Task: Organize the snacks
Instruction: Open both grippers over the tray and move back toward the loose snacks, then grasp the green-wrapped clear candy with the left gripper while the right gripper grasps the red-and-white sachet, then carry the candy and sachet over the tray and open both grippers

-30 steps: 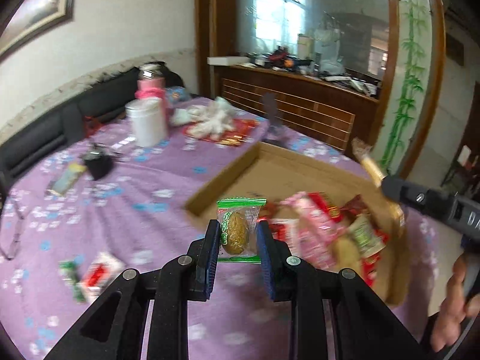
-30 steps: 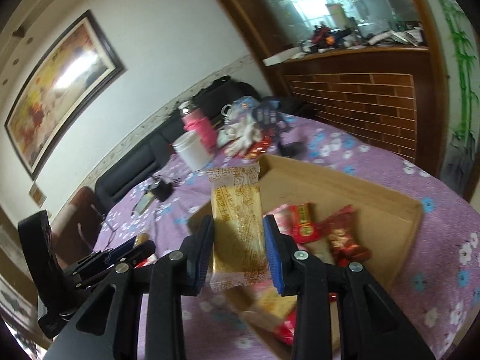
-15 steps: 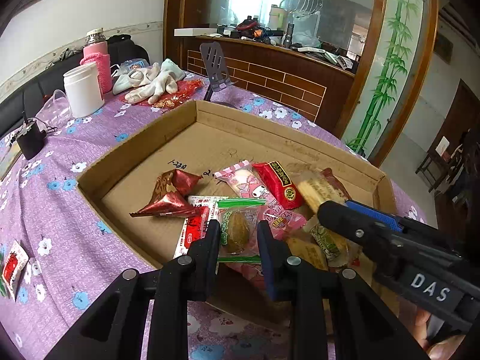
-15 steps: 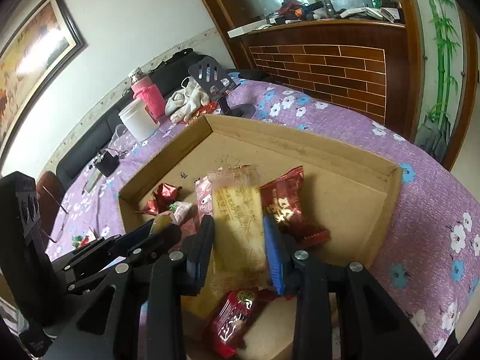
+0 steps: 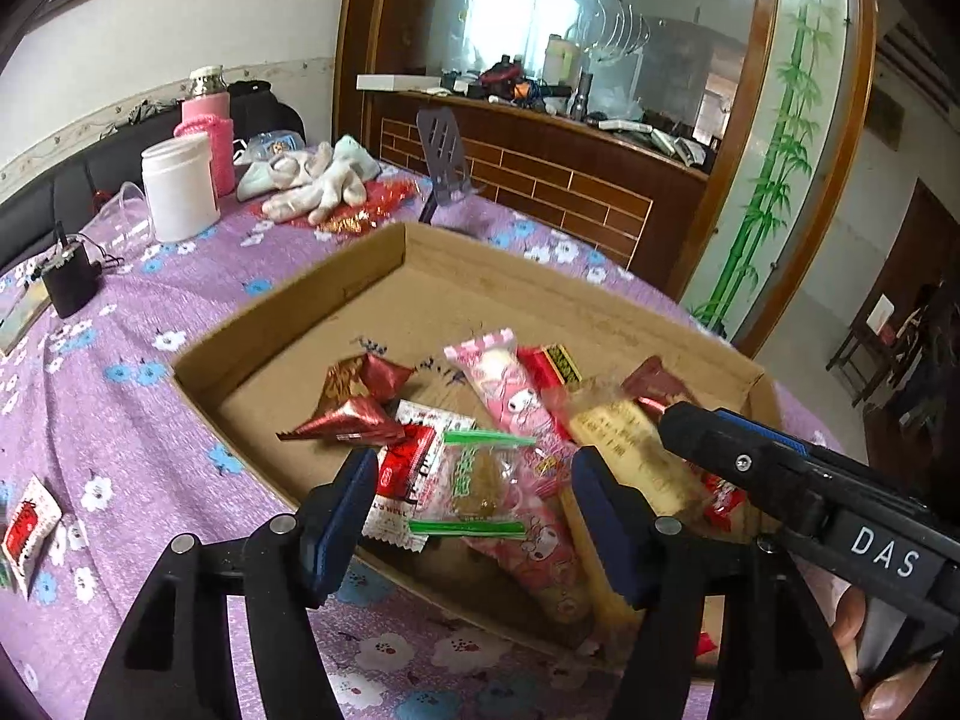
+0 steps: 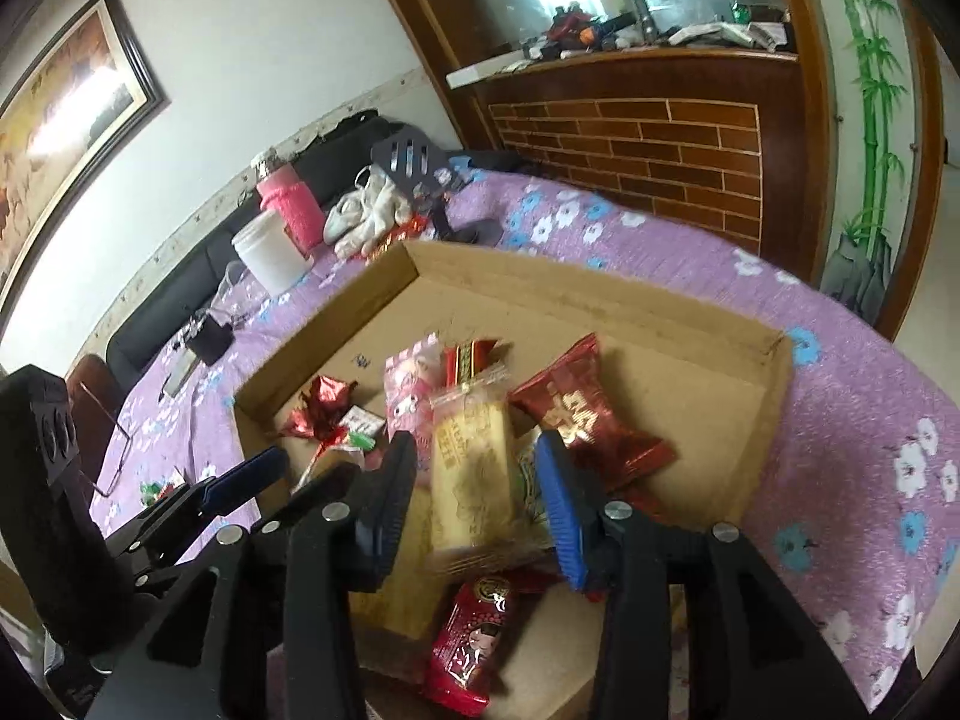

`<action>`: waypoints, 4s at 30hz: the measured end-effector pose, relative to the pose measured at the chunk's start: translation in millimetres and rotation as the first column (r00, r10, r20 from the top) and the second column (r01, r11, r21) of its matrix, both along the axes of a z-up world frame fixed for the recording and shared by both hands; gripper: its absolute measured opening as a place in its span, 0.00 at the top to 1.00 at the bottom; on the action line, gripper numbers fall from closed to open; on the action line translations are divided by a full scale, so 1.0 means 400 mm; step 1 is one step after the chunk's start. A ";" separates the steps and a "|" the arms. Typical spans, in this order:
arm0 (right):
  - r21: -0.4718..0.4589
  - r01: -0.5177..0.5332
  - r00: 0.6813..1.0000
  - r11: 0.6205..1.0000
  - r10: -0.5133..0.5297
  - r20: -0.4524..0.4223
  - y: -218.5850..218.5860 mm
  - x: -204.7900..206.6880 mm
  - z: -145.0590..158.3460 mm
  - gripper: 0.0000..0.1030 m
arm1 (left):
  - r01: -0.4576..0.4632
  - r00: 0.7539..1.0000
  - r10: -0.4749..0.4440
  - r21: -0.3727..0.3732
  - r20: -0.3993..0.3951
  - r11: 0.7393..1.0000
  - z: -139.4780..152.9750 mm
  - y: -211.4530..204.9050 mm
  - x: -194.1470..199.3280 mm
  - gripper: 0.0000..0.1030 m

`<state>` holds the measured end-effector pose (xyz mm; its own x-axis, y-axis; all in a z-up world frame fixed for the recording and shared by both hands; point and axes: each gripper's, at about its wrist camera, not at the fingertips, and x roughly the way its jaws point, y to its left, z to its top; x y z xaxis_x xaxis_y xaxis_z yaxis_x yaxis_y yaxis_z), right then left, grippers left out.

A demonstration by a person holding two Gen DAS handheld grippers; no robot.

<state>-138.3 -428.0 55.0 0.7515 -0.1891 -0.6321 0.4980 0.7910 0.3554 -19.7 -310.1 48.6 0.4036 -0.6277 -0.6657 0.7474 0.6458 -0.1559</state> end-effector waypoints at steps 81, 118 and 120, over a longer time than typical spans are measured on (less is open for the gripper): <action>-0.035 -0.505 0.809 0.862 0.460 -0.366 0.639 0.565 -0.095 0.83 | -0.629 0.766 0.637 0.102 -0.086 0.771 -0.015 0.735 0.377 0.81; 0.069 -0.370 0.928 0.926 0.372 -0.016 0.428 0.307 -0.024 0.83 | -0.398 0.916 0.400 0.085 -0.011 0.913 -0.002 0.527 0.236 0.81; 0.068 -0.367 0.930 0.928 0.368 -0.014 0.424 0.301 -0.021 0.83 | -0.392 0.919 0.394 0.087 -0.001 0.916 0.001 0.521 0.229 0.81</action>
<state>-18.1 -258.4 46.7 0.7441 0.1378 -0.6537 0.1864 0.8969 0.4012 71.9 -101.7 48.9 0.5942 -0.3628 -0.7179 0.4281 0.8982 -0.0996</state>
